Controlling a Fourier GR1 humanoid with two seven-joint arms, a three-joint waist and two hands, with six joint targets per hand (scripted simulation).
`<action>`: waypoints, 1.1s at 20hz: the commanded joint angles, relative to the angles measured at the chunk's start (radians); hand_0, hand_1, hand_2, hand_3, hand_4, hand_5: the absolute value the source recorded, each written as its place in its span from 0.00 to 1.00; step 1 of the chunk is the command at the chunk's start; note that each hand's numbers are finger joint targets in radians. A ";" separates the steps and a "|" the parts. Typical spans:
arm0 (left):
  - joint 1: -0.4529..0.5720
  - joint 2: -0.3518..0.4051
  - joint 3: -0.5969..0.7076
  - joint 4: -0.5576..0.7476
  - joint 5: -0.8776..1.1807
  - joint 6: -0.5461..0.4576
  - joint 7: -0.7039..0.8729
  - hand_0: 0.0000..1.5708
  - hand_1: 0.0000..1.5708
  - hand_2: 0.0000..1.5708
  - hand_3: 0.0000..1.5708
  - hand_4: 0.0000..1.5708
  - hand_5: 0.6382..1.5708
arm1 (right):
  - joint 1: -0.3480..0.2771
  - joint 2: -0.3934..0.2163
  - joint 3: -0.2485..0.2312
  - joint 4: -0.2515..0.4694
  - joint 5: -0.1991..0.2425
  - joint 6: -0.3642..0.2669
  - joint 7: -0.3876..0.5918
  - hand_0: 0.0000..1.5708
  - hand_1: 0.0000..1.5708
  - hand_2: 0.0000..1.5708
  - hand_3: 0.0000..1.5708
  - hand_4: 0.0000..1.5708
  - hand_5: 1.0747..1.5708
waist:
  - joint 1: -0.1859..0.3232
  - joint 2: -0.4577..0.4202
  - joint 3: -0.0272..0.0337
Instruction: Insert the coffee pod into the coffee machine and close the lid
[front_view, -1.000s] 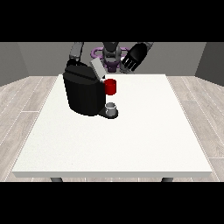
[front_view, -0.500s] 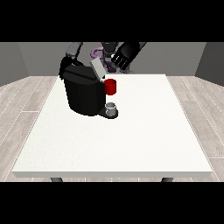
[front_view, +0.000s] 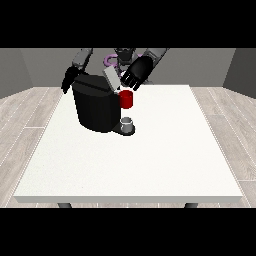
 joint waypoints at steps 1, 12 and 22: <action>0.019 -0.010 -0.015 0.012 -0.021 0.018 -0.012 0.76 0.76 0.80 0.78 0.29 1.00 | -0.008 -0.035 -0.027 -0.024 -0.026 0.034 0.033 0.00 0.00 0.00 0.00 0.00 1.00 | -0.008 -0.004 0.0000; -0.006 -0.064 -0.019 0.006 -0.014 -0.004 -0.008 0.76 0.76 0.78 0.76 0.28 1.00 | -0.007 -0.060 -0.078 0.065 -0.027 0.010 -0.034 0.00 0.00 0.00 0.00 0.12 1.00 | 0.037 0.016 0.0001; -0.054 -0.013 0.009 0.044 -0.029 0.024 -0.025 0.78 0.78 0.81 0.77 0.25 1.00 | -0.023 -0.005 -0.024 0.022 0.004 -0.026 0.016 0.00 0.00 0.00 0.00 0.11 1.00 | -0.005 0.039 -0.0003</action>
